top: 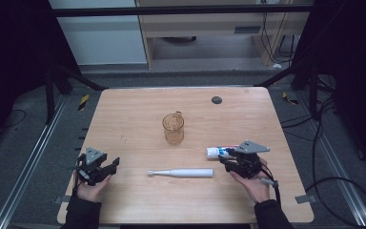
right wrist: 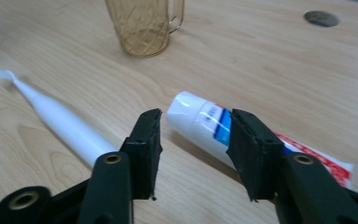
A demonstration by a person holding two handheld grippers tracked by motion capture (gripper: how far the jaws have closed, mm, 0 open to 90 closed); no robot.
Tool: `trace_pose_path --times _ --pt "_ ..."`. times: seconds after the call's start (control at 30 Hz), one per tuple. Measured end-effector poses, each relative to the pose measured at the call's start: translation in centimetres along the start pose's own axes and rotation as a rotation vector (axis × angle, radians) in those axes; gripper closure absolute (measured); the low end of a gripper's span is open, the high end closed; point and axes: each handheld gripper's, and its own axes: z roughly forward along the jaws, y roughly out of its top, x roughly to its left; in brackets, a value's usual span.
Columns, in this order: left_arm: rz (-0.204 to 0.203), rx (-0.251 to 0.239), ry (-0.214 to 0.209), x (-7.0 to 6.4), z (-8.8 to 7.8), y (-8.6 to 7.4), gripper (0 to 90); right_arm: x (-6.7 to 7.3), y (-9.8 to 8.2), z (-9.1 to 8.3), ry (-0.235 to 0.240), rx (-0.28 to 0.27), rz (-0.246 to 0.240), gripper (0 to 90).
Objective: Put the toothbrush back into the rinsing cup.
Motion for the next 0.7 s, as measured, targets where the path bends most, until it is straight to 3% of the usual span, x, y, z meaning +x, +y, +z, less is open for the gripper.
trace_pose_path --times 0.2,0.4,0.57,0.7 --pt "0.001 0.003 0.000 -0.1 0.0 0.0 46.5 1.1 0.1 1.8 0.040 0.073 -0.015 61.3" --pt "0.003 0.002 0.009 -0.2 0.1 0.0 49.3 1.3 0.0 2.6 0.075 0.094 -0.005 66.5" --pt "0.007 -0.004 0.010 -0.3 0.1 0.1 51.9 2.0 -0.3 3.4 0.097 0.123 -0.025 73.9" --pt "0.010 0.006 0.004 -0.3 0.2 0.0 54.1 2.2 -0.6 3.8 0.111 0.151 -0.022 74.3"
